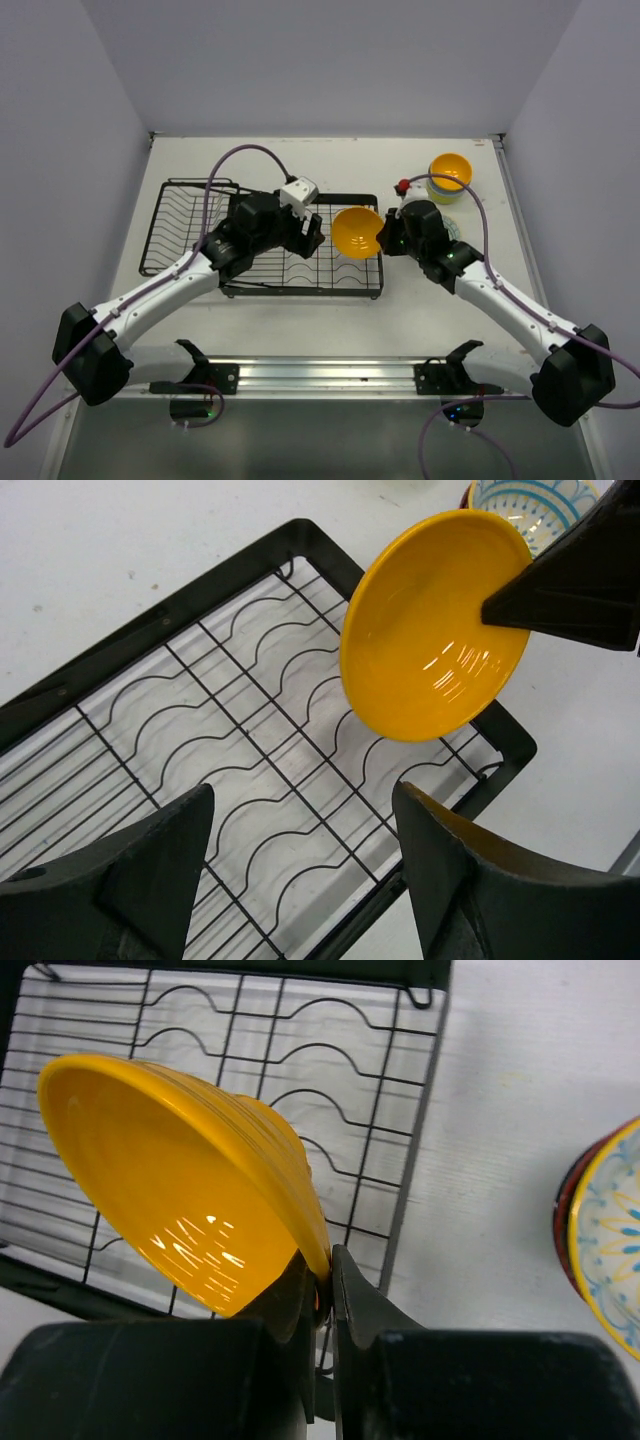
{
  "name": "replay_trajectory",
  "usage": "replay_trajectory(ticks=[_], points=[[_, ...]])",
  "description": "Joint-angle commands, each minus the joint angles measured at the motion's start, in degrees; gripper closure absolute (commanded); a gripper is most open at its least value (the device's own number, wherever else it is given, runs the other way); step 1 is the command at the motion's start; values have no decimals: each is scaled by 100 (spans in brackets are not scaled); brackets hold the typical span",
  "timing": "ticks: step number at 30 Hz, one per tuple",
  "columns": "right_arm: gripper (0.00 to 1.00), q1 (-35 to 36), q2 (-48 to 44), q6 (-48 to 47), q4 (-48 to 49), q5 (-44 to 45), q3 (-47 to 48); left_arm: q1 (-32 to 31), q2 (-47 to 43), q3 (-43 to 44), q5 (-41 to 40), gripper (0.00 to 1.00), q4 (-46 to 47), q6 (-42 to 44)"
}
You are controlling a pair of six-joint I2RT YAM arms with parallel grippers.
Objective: Unload the bowls from the dish rack
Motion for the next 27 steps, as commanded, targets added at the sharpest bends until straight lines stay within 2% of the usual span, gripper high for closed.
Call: replay_trajectory(ticks=[1,7,13,18,27], points=[[100,-408,-221,308,-272,486,296,-78,-414,-53,-638,24,206,146],[100,-2232,-783,528,-386,-357,-108,-165,-660,-150,-1069,23,303,137],[100,-3464,-907,484,-764,-972,-152,-253,-598,-132,-1253,23,241,190],[100,-3897,-609,431,-852,-1534,-178,-297,-502,-97,-1332,23,171,216],[98,-4091,-371,299,-1028,-1703,-134,-341,-449,-88,-1385,23,145,225]])
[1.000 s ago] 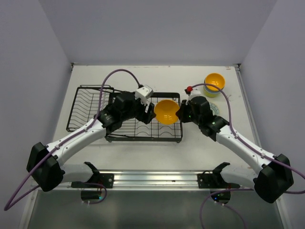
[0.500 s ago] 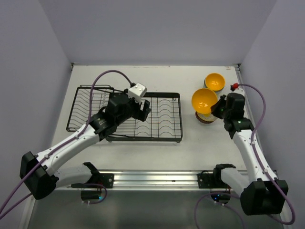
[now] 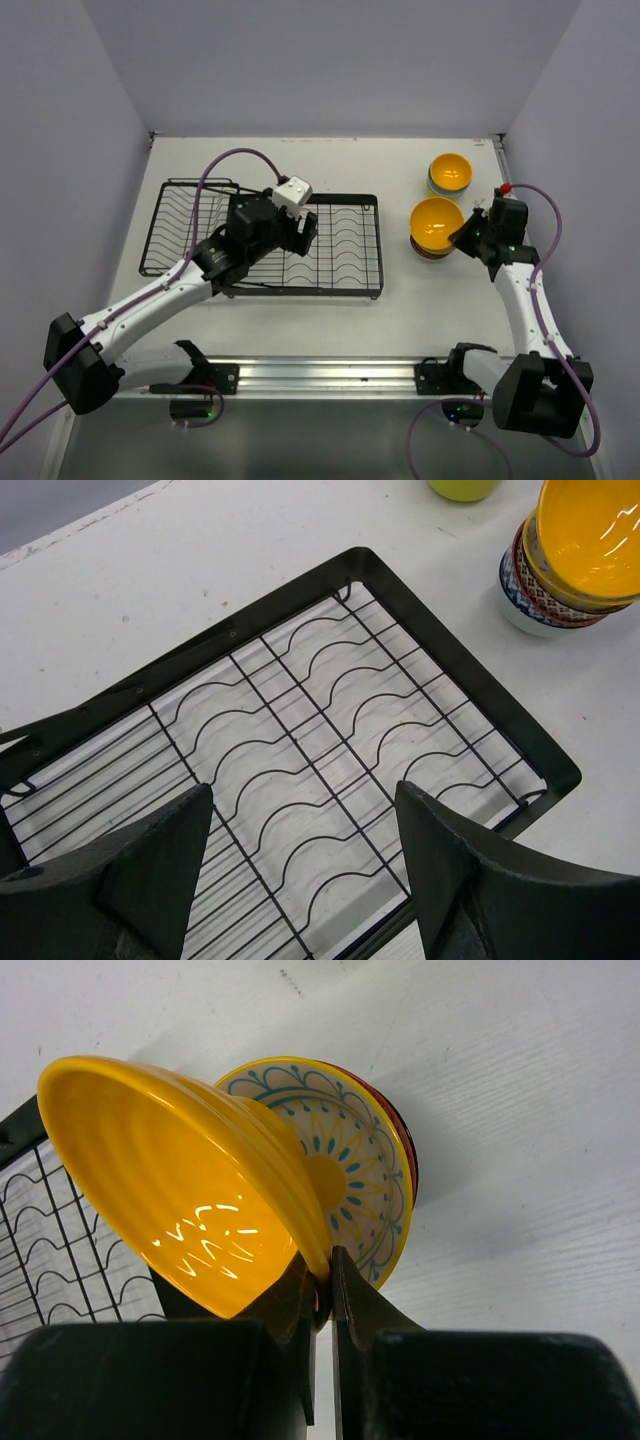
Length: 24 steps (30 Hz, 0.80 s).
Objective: Unload the bowls from the dish rack
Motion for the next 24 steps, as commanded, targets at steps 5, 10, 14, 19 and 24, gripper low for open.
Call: replay_trajectory(ticks=[5,10,14,19,24], points=[[91,-56,90,-114,23,-242,21,-37,67,28,-140,23,81,100],[55,-65,170,-158,23,-357,47,-38,111,28,-79,22,64,118],[46,-65,126,-220,-47,-242,82,-55,181,72,-25,22,20,127],[45,-65,-93,-333,-240,100,196,-73,181,72,-8,23,2,136],[43,-65,-366,-369,-214,285,179,-73,181,72,-25,22,2,144]])
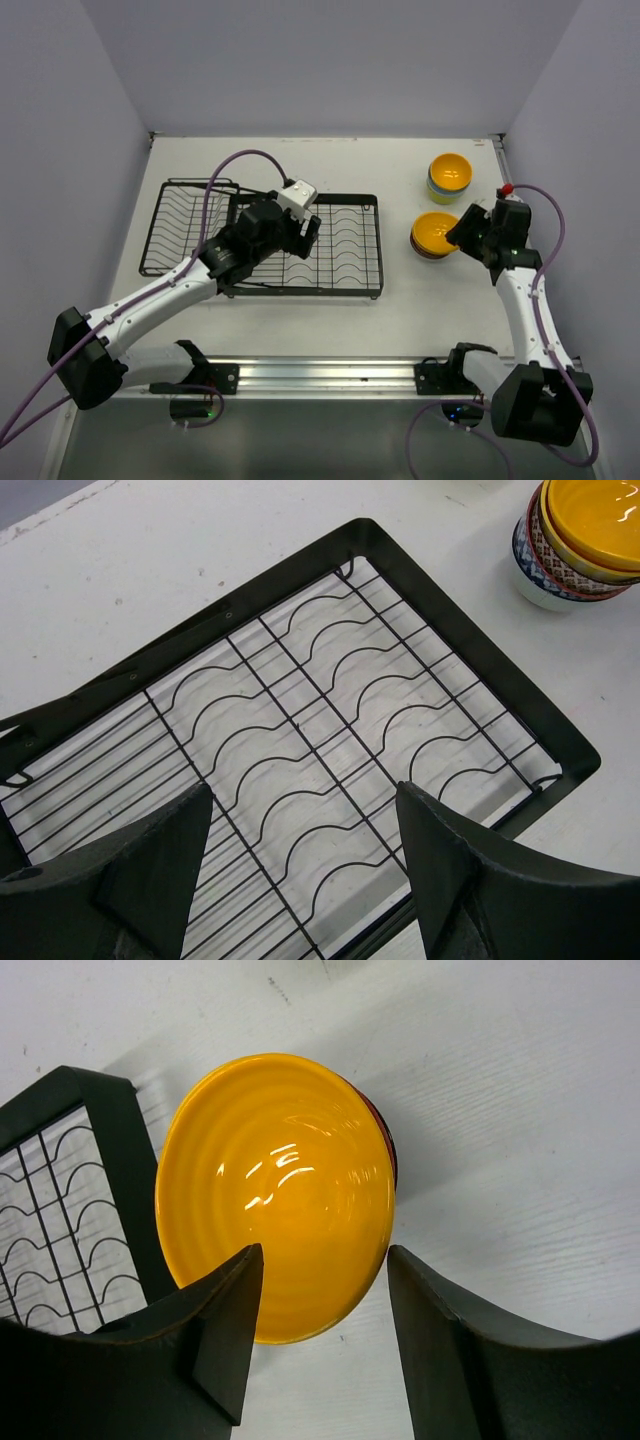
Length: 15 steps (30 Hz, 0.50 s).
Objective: Unload the bowls from the dish rack
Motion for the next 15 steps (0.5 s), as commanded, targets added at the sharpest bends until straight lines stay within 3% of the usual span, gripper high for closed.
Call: replay_trajectory(ticks=[1,7,15], points=[[43,-21,-263,-131,0,226,170,-22,-11,72,27,22,85,44],[46,-21,-334,-140,-44,499,126,-31,-2,72,27,22,94,44],[69,-12,-158,-113,-35,455,56,-40,7,72,36,22,94,44]])
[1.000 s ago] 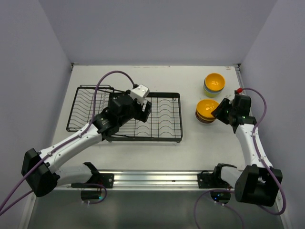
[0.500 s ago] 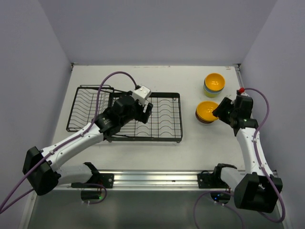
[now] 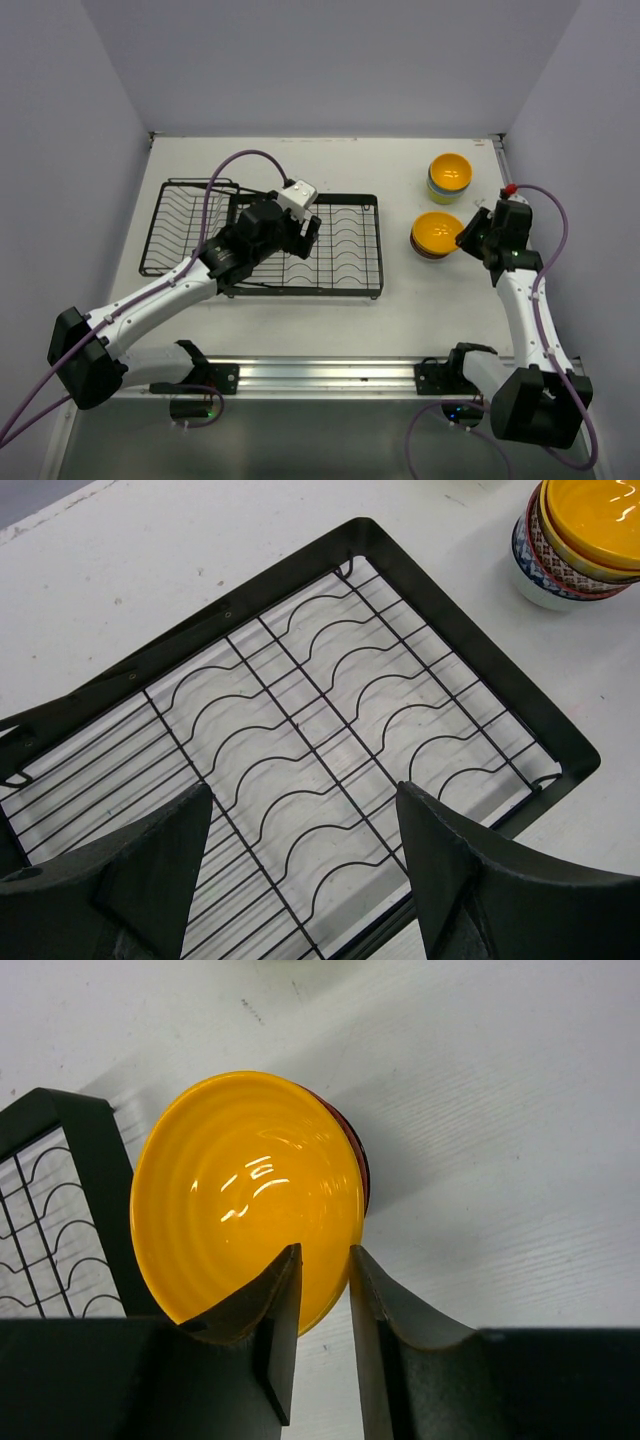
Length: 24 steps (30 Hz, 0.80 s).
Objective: Unload the bowls from the dish rack
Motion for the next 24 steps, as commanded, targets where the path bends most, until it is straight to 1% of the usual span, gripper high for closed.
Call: replay_trajectory(ticks=[1,2,5,16,21,22,24], points=[[71,-23,58,-48,-15,59,45,-33,7,72,36,22,98,42],[75,-23,84,-48,-7,59,27,-33,7,72,36,22,98,42],[78,-23,163,-30,29,-2,-17,-33,15,72,45,22,98,42],[77,-23,234,-48,108,-117,-52,-42,24,80,45,22,72,59],[72,-23,85,-30,204,-310,27,-42,16,89,-25,22,63,51],[66,-23,41,-30,239,-354,45,-42,7,89,-26,22,63,50],[60,-23,-100,14,353,-485,80,-42,-28,81,-122,22,89,50]])
